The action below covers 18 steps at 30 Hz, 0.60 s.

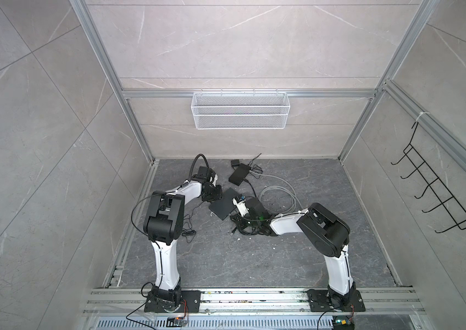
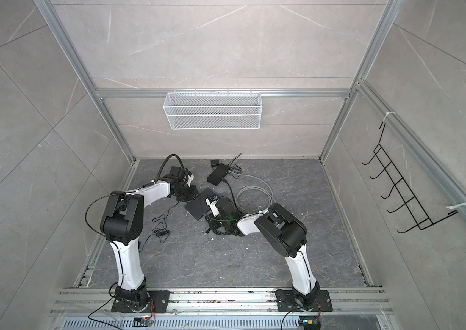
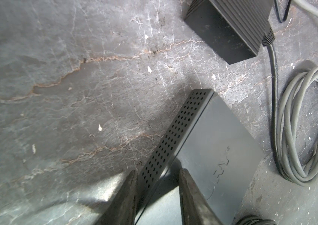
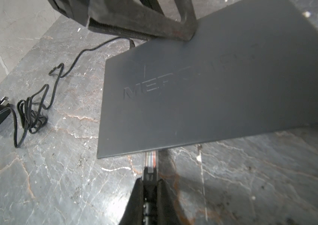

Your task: Insert the plug into the switch port

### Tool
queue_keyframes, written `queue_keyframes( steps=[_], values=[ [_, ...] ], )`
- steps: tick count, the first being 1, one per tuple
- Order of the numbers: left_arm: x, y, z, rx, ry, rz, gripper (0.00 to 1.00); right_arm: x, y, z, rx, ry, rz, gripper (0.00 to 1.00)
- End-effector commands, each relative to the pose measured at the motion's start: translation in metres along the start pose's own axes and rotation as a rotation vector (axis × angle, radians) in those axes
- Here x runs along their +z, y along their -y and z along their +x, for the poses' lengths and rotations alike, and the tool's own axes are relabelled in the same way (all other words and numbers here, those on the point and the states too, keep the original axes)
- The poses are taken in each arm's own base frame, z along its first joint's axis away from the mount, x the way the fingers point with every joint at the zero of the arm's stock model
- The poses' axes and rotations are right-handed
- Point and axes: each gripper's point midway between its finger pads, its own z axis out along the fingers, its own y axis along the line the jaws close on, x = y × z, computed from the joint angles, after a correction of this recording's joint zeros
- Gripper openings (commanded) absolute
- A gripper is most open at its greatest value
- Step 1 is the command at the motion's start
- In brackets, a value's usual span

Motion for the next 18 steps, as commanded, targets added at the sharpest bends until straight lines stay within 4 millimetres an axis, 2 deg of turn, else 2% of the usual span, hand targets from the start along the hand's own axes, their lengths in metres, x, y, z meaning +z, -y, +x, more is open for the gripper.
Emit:
queue_keyframes(
  steps=[1,10,15,18],
  values=[
    [0.014,-0.006,0.068,-0.038,-0.217,-0.035,0.37,0.006,0.006,-0.007,0.004,0.086,0.013,0.03],
    [0.014,-0.006,0.072,-0.041,-0.224,-0.033,0.36,0.009,-0.003,-0.008,-0.007,0.108,-0.043,0.03],
    [0.014,-0.005,0.074,-0.050,-0.231,-0.028,0.36,0.014,-0.009,0.002,-0.030,0.080,-0.067,0.03],
    [0.014,-0.005,0.077,-0.056,-0.235,-0.028,0.36,0.018,-0.004,0.006,-0.023,0.047,-0.044,0.02]
  ],
)
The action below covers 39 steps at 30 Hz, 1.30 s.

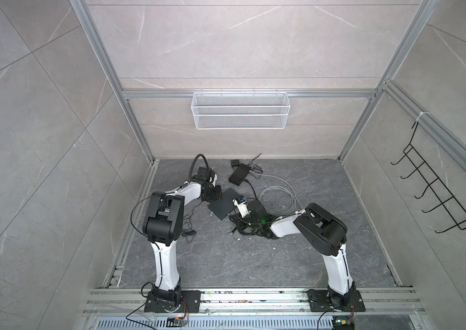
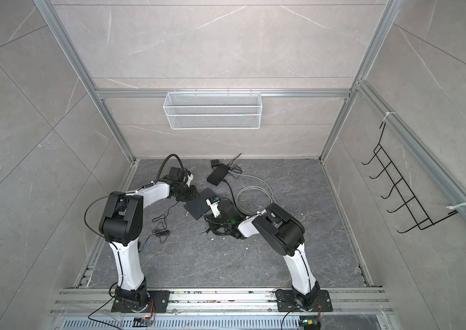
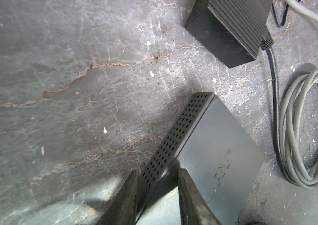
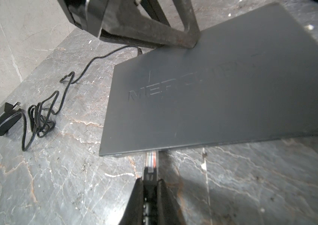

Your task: Insert the plug into the switch port

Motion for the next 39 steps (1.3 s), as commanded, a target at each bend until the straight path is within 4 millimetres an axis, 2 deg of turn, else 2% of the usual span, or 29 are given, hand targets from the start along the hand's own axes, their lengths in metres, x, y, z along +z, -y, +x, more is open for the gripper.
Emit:
queue_keyframes(
  steps=[1,4,9,12,14,21,26,29,33,39],
  values=[
    [0.012,-0.003,0.079,-0.068,-0.261,-0.022,0.36,0.013,-0.002,0.008,-0.014,-0.010,-0.014,0.02],
    [0.011,-0.005,0.079,-0.081,-0.257,-0.038,0.35,0.010,-0.011,0.005,-0.036,0.015,-0.058,0.02],
    [0.011,-0.007,0.077,-0.095,-0.246,-0.054,0.36,0.015,-0.017,0.013,-0.058,-0.012,-0.081,0.02],
    [0.012,-0.008,0.078,-0.099,-0.248,-0.053,0.35,0.017,-0.010,0.018,-0.050,-0.020,-0.047,0.01],
    [0.012,-0.007,0.079,-0.100,-0.251,-0.050,0.35,0.020,0.002,0.022,-0.030,-0.040,0.012,0.01],
    [0.009,0.001,0.089,-0.109,-0.279,-0.017,0.32,0.021,0.028,0.022,0.026,-0.068,0.180,0.02],
    [0.007,0.001,0.102,-0.126,-0.309,-0.010,0.32,0.014,0.032,0.013,0.036,-0.049,0.250,0.02],
    [0.006,0.001,0.107,-0.135,-0.320,-0.013,0.31,0.008,0.027,0.001,0.032,-0.015,0.262,0.02],
    [0.005,0.000,0.112,-0.159,-0.333,-0.014,0.31,0.002,0.009,-0.018,-0.057,0.042,0.291,0.02],
    [0.007,0.007,0.122,-0.193,-0.343,0.024,0.30,0.010,-0.011,-0.024,-0.136,0.061,0.272,0.02]
  ],
)
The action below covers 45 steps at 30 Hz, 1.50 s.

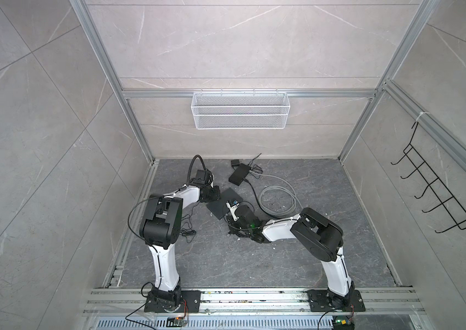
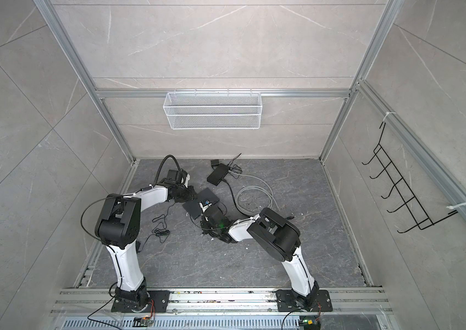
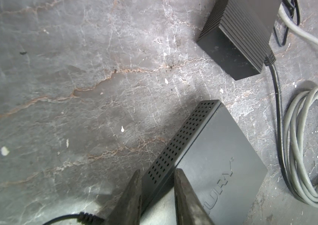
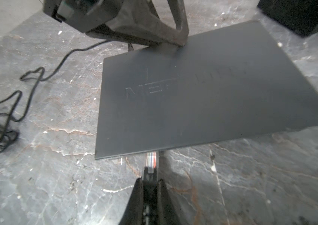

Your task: Insert the plug into the switch port

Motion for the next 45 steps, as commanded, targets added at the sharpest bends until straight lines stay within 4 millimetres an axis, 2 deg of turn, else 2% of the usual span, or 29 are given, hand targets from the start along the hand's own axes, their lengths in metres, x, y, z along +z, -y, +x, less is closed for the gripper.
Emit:
queue_keyframes(
  steps=[1,5,8,12,15,20,25,27,32,34,38,40,42,43,45],
  values=[
    [0.000,0.009,0.125,-0.149,-0.432,0.035,0.30,0.000,0.001,-0.023,-0.039,0.075,0.034,0.02],
    [0.000,0.014,0.131,-0.160,-0.438,0.061,0.30,-0.006,-0.004,-0.024,-0.087,0.138,-0.006,0.02],
    [-0.001,0.022,0.131,-0.158,-0.443,0.087,0.29,-0.005,-0.005,-0.022,-0.135,0.114,-0.002,0.02],
    [-0.004,0.031,0.133,-0.150,-0.446,0.094,0.29,-0.008,-0.017,-0.031,-0.172,0.140,-0.043,0.02],
    [-0.004,0.033,0.139,-0.151,-0.450,0.097,0.29,-0.005,-0.016,-0.035,-0.179,0.108,-0.007,0.02],
    [-0.005,0.030,0.146,-0.176,-0.438,0.093,0.28,-0.002,-0.004,-0.036,-0.104,0.034,0.065,0.02],
    [-0.006,0.034,0.155,-0.187,-0.452,0.108,0.27,0.002,0.033,-0.043,0.083,0.009,0.210,0.03],
    [-0.006,0.037,0.159,-0.181,-0.459,0.112,0.27,0.002,0.036,-0.051,0.125,0.056,0.205,0.04],
    [0.002,0.048,0.173,-0.171,-0.499,0.132,0.26,0.003,0.020,-0.083,0.112,0.168,0.109,0.08],
    [0.004,0.048,0.177,-0.179,-0.505,0.132,0.26,-0.001,0.002,-0.097,0.053,0.216,0.018,0.08],
    [0.005,0.049,0.180,-0.187,-0.507,0.144,0.25,-0.012,-0.025,-0.113,-0.094,0.260,-0.123,0.09],
    [0.004,0.050,0.183,-0.189,-0.509,0.145,0.24,-0.011,-0.028,-0.116,-0.128,0.236,-0.124,0.09],
    [0.005,0.049,0.184,-0.202,-0.506,0.140,0.24,-0.008,-0.026,-0.115,-0.142,0.219,-0.107,0.14],
    [0.005,0.046,0.183,-0.206,-0.499,0.123,0.25,-0.006,-0.023,-0.114,-0.143,0.205,-0.100,0.18],
    [0.005,0.037,0.181,-0.208,-0.485,0.070,0.25,-0.003,-0.017,-0.107,-0.141,0.153,-0.070,0.18]
  ],
)
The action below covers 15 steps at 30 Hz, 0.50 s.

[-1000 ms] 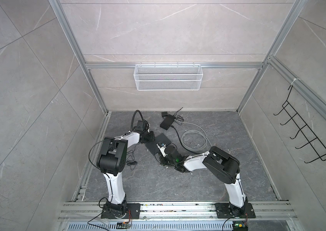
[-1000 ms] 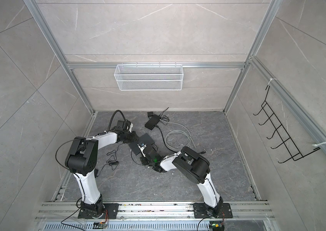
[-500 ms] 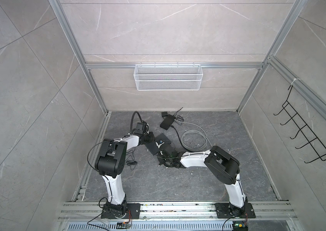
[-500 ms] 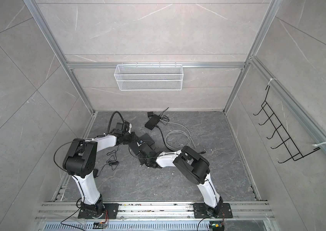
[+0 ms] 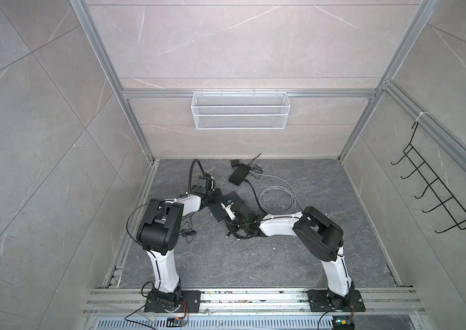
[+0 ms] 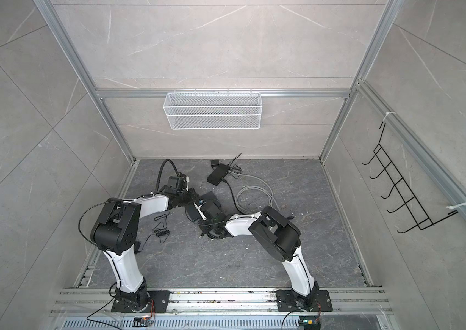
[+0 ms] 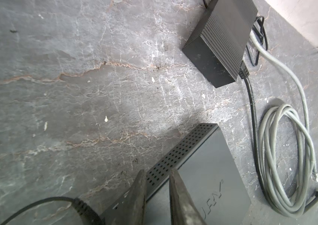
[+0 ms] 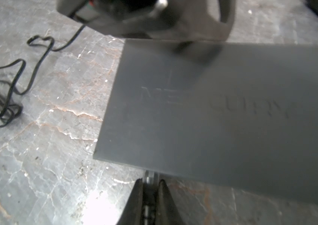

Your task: Insert the plug into the switch port

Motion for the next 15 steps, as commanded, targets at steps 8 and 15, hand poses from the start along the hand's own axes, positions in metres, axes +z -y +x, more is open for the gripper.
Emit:
queue_keyframes(
  steps=[8,15],
  values=[
    [-0.017,-0.033,0.131,-0.176,-0.436,-0.185,0.27,-0.038,0.036,-0.051,0.042,0.158,0.131,0.27],
    [-0.022,-0.048,0.099,-0.213,-0.342,-0.220,0.28,-0.067,0.017,-0.021,0.022,0.045,-0.006,0.40]
  ],
)
